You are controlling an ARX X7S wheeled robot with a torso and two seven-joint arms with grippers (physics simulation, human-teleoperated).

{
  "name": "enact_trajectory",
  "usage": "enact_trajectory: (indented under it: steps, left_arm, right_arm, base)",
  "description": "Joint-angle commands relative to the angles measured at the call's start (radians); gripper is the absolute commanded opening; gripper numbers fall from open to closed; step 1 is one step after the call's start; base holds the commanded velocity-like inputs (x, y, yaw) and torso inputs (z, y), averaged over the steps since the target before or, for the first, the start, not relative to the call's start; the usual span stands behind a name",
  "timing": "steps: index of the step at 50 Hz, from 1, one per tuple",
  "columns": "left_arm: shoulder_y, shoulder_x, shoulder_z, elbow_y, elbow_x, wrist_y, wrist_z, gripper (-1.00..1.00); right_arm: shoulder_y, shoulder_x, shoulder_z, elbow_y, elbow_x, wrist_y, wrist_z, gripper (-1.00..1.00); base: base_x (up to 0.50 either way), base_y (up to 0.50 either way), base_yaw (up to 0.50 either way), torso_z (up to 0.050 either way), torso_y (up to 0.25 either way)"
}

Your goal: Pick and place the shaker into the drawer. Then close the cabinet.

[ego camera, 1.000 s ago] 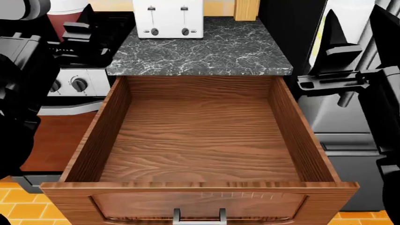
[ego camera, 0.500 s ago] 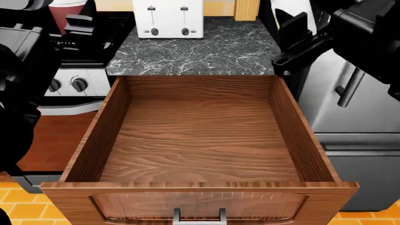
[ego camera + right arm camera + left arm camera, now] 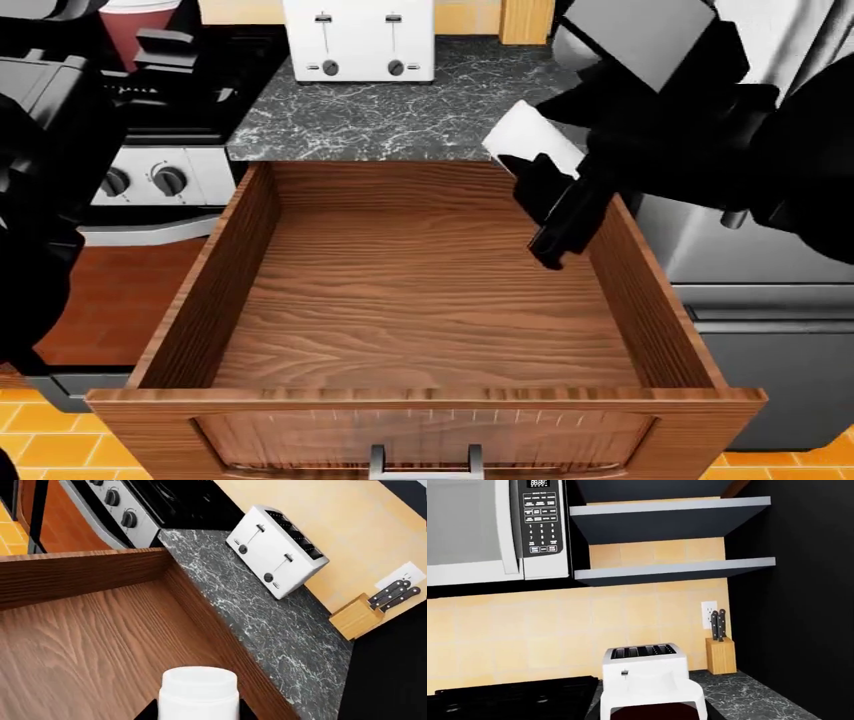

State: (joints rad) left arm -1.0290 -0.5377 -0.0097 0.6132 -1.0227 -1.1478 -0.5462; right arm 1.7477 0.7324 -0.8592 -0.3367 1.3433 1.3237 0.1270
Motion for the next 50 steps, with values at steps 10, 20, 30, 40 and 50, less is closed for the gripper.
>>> enact_trajectory:
  steps: [10, 20, 30, 40, 50]
  left_arm:
    - [0.006, -0.01, 0.006, -0.004, -0.001, 0.015, -0.009, -1.0]
    - [-0.013, -0.013, 0.012, -0.009, -0.007, 0.006, -0.017, -1.0]
    - [-0.093, -0.013, 0.132, -0.078, 0.021, -0.028, 0.049, -1.0]
    - [-0.416, -0.062, 0.483, -0.332, 0.133, -0.11, 0.361, -1.0]
    - [-0.583, -0.081, 0.791, -0.492, 0.268, -0.063, 0.653, -1.0]
  right_arm:
    - [-0.019, -0.013, -0.109, -0.025, -0.072, 0.007, -0.11, -1.0]
    - [-0.028, -0.013, -0.156, -0.031, -0.1, 0.012, -0.139, -1.0]
    - [-0.037, -0.013, -0.18, -0.03, -0.118, 0.005, -0.145, -1.0]
    - [-0.047, -0.005, -0.186, -0.025, -0.136, -0.017, -0.146, -1.0]
    - [-0.045, -0.011, -0.197, -0.018, -0.149, -0.024, -0.15, -1.0]
  base:
    - [0.0, 0.0, 0.0, 0.0, 0.0]
    - [0.0, 0.0, 0.0, 0.001, 0.001]
    - [0.0, 0.0, 0.0, 0.0, 0.001]
    - [0.0, 0.0, 0.0, 0.0, 0.0]
    - [0.0, 0.0, 0.0, 0.0, 0.001]
